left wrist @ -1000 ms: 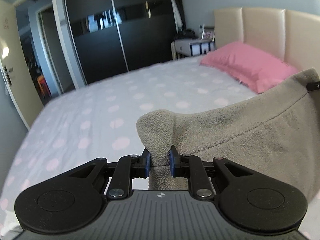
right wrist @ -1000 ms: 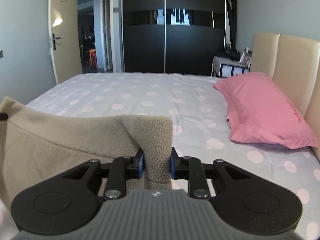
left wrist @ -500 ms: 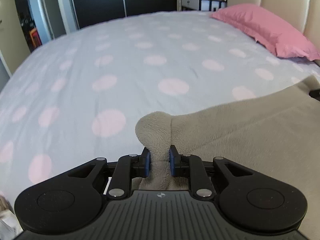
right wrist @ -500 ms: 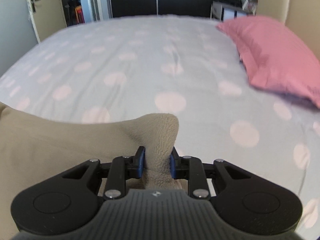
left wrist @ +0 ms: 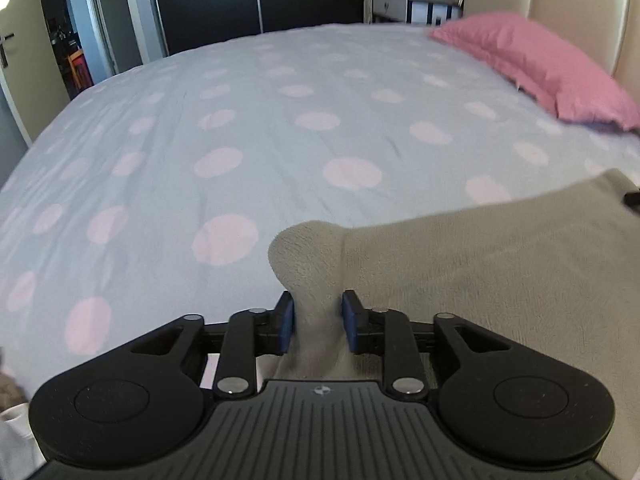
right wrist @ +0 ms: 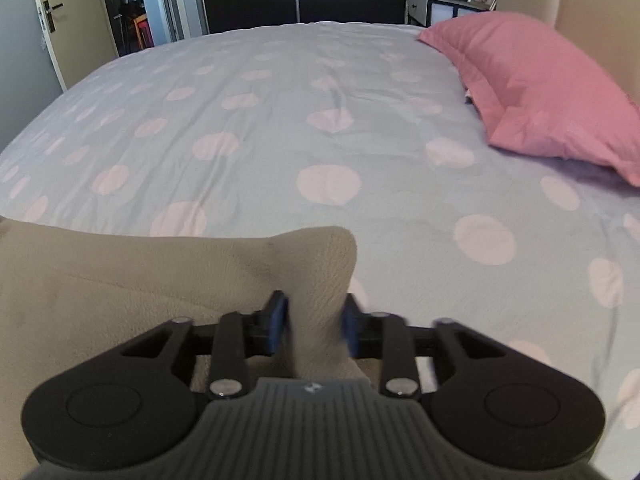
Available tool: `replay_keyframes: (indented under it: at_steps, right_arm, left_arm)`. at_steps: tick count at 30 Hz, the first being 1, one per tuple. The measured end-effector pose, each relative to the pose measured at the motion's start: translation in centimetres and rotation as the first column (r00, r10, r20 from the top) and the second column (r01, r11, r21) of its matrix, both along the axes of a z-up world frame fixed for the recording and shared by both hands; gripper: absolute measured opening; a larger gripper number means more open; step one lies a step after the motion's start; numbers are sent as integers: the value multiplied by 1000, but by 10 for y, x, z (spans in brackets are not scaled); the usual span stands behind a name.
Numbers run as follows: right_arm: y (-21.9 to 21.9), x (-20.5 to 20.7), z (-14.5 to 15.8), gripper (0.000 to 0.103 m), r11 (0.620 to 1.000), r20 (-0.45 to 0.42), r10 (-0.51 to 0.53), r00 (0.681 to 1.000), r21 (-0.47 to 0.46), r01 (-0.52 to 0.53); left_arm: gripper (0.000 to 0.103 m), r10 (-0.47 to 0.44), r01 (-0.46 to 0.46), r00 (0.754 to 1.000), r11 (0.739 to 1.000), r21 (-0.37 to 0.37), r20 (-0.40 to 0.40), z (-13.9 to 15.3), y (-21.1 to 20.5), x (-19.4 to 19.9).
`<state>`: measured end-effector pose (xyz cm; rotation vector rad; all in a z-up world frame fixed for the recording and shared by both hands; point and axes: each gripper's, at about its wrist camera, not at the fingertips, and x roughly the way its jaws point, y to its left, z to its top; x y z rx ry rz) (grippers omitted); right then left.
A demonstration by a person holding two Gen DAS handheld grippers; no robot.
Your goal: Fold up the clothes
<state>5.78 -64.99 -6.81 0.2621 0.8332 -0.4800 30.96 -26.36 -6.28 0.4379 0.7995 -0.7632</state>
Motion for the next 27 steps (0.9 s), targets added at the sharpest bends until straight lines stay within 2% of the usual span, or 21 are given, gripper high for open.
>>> replay_keyframes:
  at_steps: [2, 4, 5, 8, 11, 13, 16, 18, 23, 27]
  right_arm:
    - [2, -12, 9, 49, 1000, 9, -12, 1000, -7, 12]
    - [5, -30, 21, 51, 1000, 45, -13, 999, 1, 13]
    - [7, -41, 26, 53, 1000, 57, -19, 998, 11, 18]
    - [13, -74, 34, 53, 998, 73, -22, 997, 63, 18]
    - [26, -106, 36, 53, 992, 66, 21, 998, 124, -29]
    - [39, -127, 37, 54, 989, 59, 66, 996, 125, -73]
    - [57, -159, 34, 76, 987, 48, 116, 992, 102, -121]
    - [63, -175, 29, 76, 986, 34, 131, 991, 98, -134]
    - [66, -194, 19, 76, 985, 0, 141, 990, 95, -141]
    - [72, -192, 14, 76, 979, -10, 184, 983, 96, -182]
  left_arm:
    - [32, 4, -5, 1000, 1000, 12, 17, 6, 8, -9]
    - [47, 6, -5, 1000, 999, -34, 12, 15, 25, -19]
    - [49, 6, -5, 1000, 999, -54, 7, 20, 34, -25]
    - [49, -16, 15, 999, 999, -47, -30, 25, 56, -42]
    - [49, -56, 55, 997, 998, -20, -56, 27, 77, -60]
    - [55, -84, 83, 994, 996, -17, -68, 30, 91, -72]
    - [61, -140, 138, 986, 990, -29, -95, 29, 111, -91]
    - [63, -178, 176, 978, 984, -26, -113, 24, 120, -101]
    - [65, -256, 267, 953, 962, 49, -164, 1, 124, -120]
    - [66, -269, 283, 952, 955, 90, -144, -10, 116, -130]
